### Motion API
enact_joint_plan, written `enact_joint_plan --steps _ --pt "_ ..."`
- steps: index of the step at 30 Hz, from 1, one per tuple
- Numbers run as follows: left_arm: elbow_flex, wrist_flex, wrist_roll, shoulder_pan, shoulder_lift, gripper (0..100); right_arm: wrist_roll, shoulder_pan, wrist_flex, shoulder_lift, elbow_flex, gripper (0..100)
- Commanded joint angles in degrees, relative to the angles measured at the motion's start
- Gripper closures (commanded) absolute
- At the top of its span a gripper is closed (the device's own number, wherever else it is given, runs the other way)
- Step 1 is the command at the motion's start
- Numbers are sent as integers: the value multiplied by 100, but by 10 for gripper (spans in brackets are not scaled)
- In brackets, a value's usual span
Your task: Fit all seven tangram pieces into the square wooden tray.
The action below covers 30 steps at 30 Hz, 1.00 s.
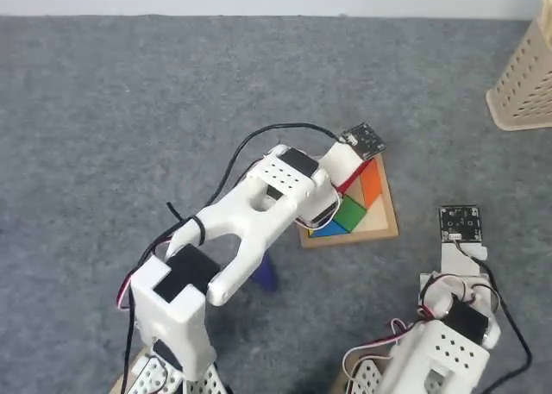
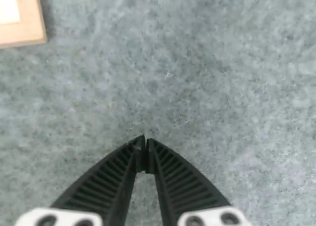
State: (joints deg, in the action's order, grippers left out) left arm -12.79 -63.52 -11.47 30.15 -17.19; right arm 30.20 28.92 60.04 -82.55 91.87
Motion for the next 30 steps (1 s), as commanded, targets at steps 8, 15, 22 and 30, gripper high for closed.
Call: enact_joint_plan --steps 8,15,22,30 --pt "-119 -1327 492 -2198 2831 881 70 -92 40 -110 -35 989" --pt "-2062 -914 -264 -3965 4044 878 492 -585 136 -101 -97 989" --pt "-4321 545 -1398 -5952 5459 877 492 -1182 980 -48 -1398 989" --pt "-5516 1881 -1776 -6787 5820 876 0 -2967 1859 2299 -3842 989"
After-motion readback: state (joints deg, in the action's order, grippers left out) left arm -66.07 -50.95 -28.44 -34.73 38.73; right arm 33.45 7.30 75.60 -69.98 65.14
